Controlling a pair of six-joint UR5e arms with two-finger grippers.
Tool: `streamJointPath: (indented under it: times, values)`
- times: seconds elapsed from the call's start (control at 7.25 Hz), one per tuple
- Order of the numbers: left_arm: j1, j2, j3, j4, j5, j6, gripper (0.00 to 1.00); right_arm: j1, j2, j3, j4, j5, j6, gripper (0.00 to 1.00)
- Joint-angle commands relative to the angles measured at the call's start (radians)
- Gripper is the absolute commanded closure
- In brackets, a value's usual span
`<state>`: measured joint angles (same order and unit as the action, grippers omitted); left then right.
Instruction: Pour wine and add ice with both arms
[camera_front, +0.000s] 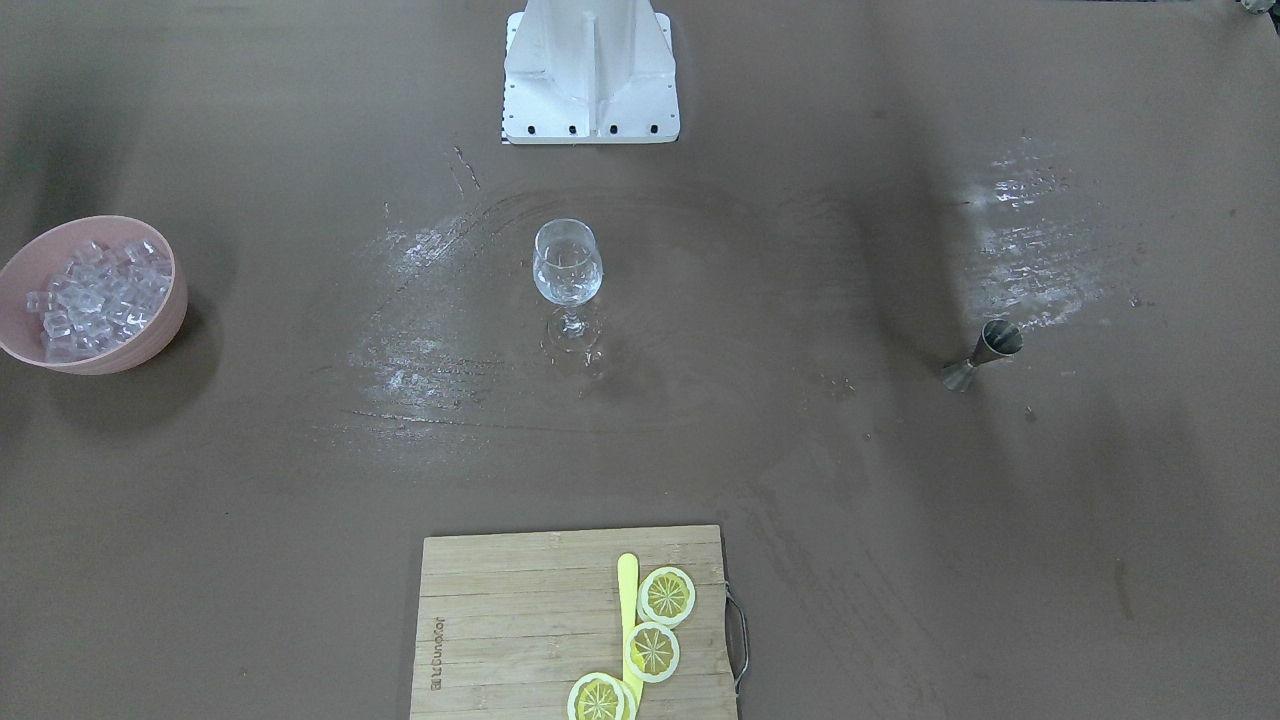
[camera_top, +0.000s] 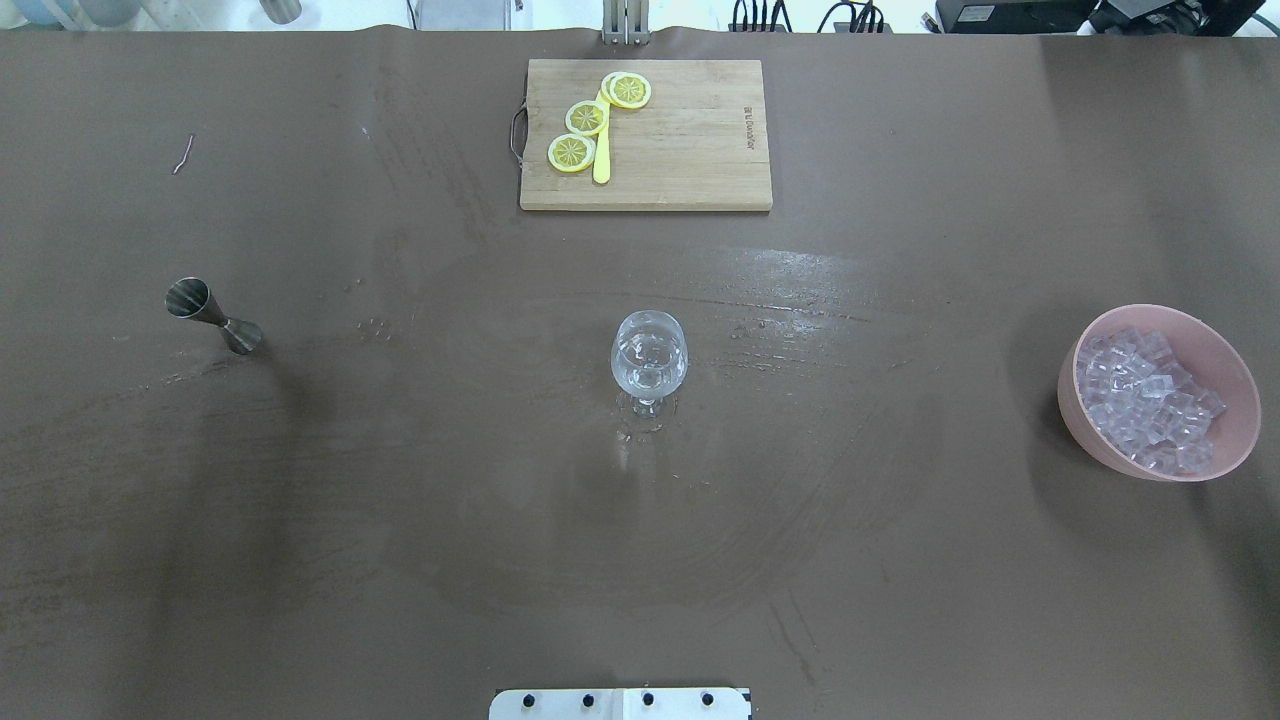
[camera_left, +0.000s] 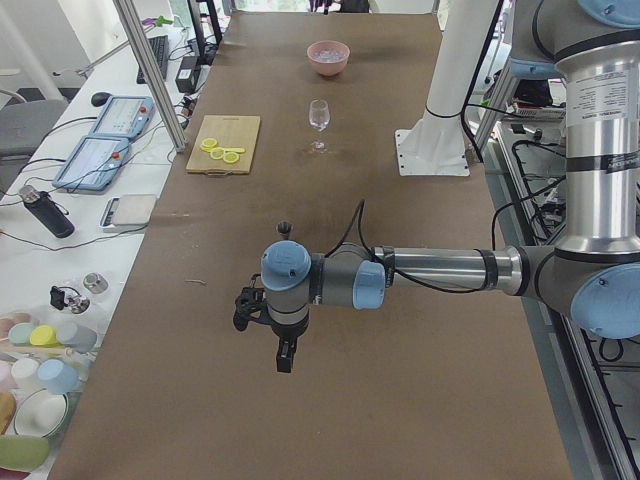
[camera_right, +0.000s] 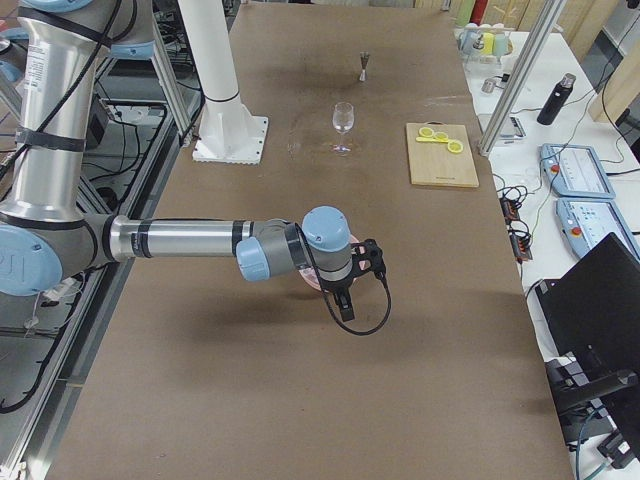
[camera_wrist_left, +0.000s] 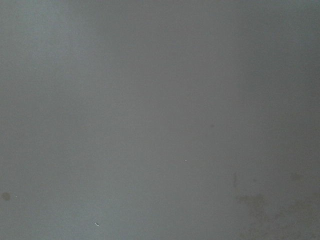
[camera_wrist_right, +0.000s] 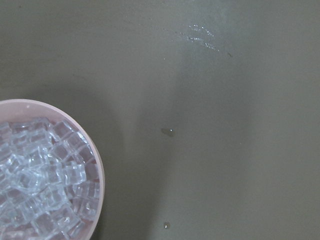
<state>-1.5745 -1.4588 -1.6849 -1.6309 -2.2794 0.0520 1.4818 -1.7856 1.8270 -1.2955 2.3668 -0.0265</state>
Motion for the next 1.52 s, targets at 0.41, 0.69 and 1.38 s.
streamJointPath:
  times: [0.41,0.69,1.38]
  values:
    - [0.002,0.000,-0.002,-0.004,-0.002,0.006,0.02,-0.113,-0.017,0.165,0.002,-0.009,0.432,0.01]
    - [0.002,0.000,-0.002,-0.013,0.000,0.008,0.02,-0.248,-0.020,0.180,0.115,-0.096,0.694,0.03]
    - [0.002,0.000,-0.002,-0.021,0.000,0.008,0.02,-0.516,-0.023,0.172,0.182,-0.384,1.002,0.08]
